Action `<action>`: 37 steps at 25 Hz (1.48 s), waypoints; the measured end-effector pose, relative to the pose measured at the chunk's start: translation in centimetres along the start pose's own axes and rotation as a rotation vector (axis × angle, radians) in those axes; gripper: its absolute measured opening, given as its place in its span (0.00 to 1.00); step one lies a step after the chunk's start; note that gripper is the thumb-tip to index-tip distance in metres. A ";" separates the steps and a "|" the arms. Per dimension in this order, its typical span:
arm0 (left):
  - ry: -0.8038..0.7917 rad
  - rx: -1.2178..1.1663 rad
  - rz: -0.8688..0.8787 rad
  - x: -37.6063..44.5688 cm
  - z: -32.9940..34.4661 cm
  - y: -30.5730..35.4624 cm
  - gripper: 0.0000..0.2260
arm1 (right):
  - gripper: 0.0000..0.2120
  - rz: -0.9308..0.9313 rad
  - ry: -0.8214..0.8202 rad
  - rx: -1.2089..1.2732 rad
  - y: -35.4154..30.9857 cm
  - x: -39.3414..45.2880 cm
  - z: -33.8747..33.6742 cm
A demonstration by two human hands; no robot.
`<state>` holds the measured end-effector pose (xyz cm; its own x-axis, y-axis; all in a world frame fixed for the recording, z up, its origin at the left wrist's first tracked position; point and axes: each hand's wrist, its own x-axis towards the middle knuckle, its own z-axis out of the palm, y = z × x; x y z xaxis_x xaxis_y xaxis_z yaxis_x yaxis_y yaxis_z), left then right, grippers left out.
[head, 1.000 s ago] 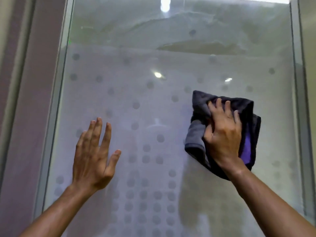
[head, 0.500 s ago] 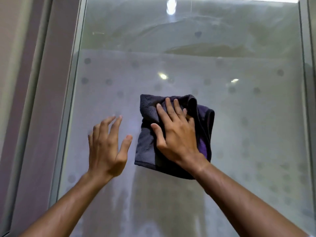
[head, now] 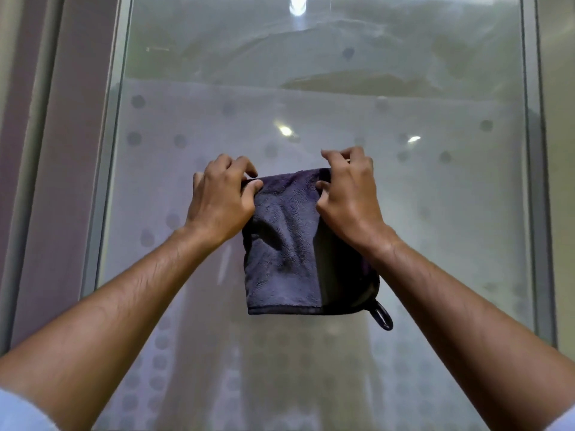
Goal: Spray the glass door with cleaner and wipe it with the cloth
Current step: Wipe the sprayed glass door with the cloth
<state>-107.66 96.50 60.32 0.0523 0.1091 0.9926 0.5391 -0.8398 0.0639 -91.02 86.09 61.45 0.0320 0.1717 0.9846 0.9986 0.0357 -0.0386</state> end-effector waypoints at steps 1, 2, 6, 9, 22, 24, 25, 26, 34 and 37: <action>0.006 0.011 0.001 -0.2 0.1 0.0 0.06 | 0.19 0.005 0.002 -0.027 0.2 0.0 0.1; 0.015 0.032 0.007 -0.4 0.3 0.0 0.06 | 0.16 0.013 0.007 -0.052 0.4 0.0 0.1; 0.043 0.122 0.030 -0.6 0.5 0.2 0.07 | 0.09 0.051 0.030 -0.063 0.9 -0.3 -0.6; 0.058 0.160 0.023 -0.6 0.6 0.4 0.08 | 0.08 0.026 0.096 -0.158 0.9 -0.6 -1.3; 0.054 0.252 0.007 -0.5 0.3 0.6 0.11 | 0.15 0.308 -0.347 -0.085 2.8 1.5 -3.8; 0.044 0.302 0.008 -0.3 -0.3 0.4 0.14 | 0.14 0.294 -0.356 -0.063 2.6 1.6 -4.1; 0.037 0.324 0.006 -0.1 -0.6 0.4 0.16 | 0.14 0.291 -0.357 -0.041 2.5 1.7 -4.2; 0.025 0.332 0.000 0.1 -0.9 0.3 0.17 | 0.13 0.295 -0.360 -0.014 2.5 1.9 -4.3; -0.104 0.053 -0.177 1.0 -2.1 0.9 0.15 | 0.12 0.373 -0.511 0.162 2.8 2.9 -5.0; -0.176 -0.034 -0.200 0.7 -2.5 1.3 0.13 | 0.10 0.384 -0.624 0.200 3.5 2.8 -5.8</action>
<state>-109.04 94.16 61.35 0.0945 0.3635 0.9268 0.5251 -0.8091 0.2638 -87.24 80.99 65.04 0.2867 0.7311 0.6191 0.8936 0.0288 -0.4479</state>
